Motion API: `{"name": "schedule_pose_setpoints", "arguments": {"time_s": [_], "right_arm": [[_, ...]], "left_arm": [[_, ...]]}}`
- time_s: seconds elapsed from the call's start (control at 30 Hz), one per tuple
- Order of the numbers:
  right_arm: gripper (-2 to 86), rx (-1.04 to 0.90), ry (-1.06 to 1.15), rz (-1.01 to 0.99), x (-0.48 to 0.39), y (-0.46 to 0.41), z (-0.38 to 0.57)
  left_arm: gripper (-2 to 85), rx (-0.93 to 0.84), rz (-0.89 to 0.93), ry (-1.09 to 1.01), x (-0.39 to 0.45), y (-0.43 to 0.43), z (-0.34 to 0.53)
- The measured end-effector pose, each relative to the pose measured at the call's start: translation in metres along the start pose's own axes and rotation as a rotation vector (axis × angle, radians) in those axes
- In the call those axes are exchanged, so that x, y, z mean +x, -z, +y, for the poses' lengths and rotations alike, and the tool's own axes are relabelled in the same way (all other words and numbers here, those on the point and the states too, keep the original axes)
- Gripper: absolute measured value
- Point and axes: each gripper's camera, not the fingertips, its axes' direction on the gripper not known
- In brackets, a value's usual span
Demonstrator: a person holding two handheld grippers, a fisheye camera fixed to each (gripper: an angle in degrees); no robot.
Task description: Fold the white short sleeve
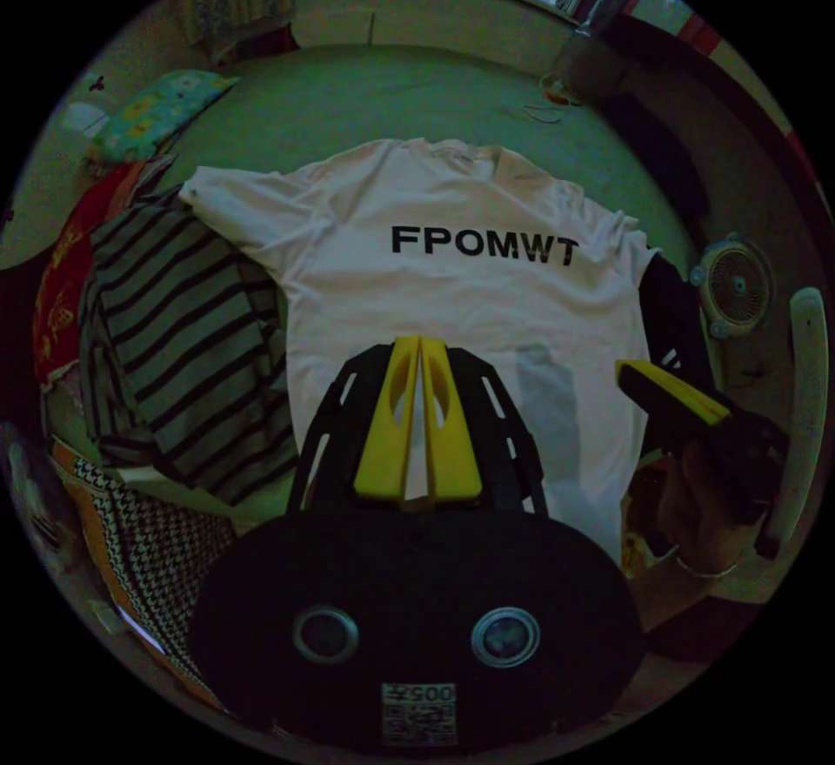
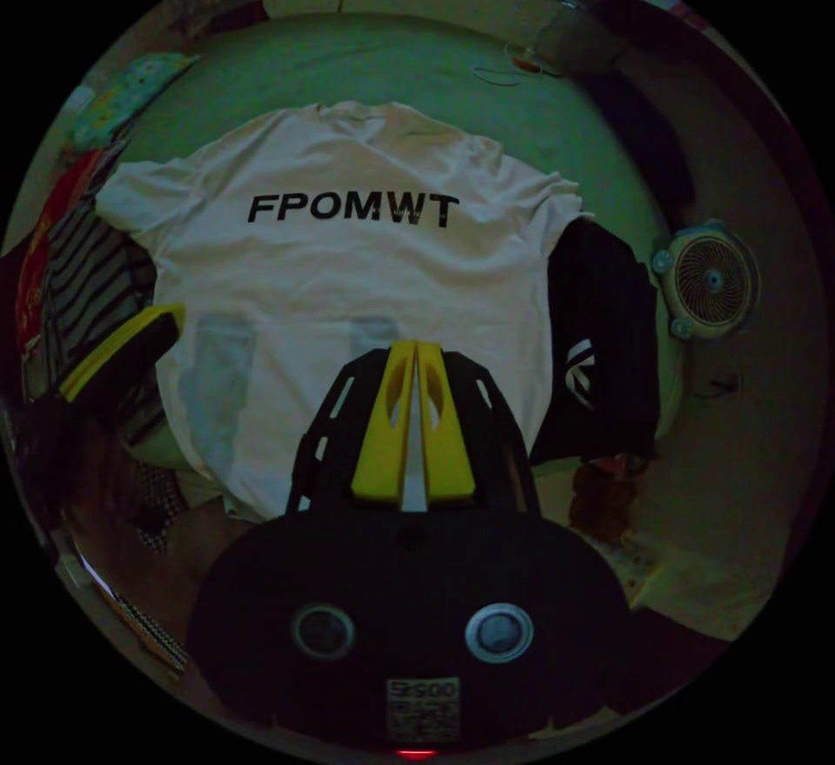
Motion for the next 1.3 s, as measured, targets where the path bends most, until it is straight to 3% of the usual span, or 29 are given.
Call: {"name": "schedule_pose_setpoints", "arguments": {"time_s": [0.67, 1.03, 1.3], "right_arm": [[-1.0, -0.025, 0.037, 0.002, -0.028, -0.034, -0.023], [-1.0, -0.034, 0.035, -0.013, -0.033, -0.053, -0.033], [-1.0, -0.033, 0.036, -0.02, -0.038, -0.063, -0.04]], "left_arm": [[0.1, -0.013, -0.009, -0.003, -0.029, -0.025, -0.005], [0.1, 0.024, -0.131, 0.08, -0.079, -0.026, -0.001], [0.2, 0.044, -0.02, 0.153, -0.119, -0.029, 0.005]]}}
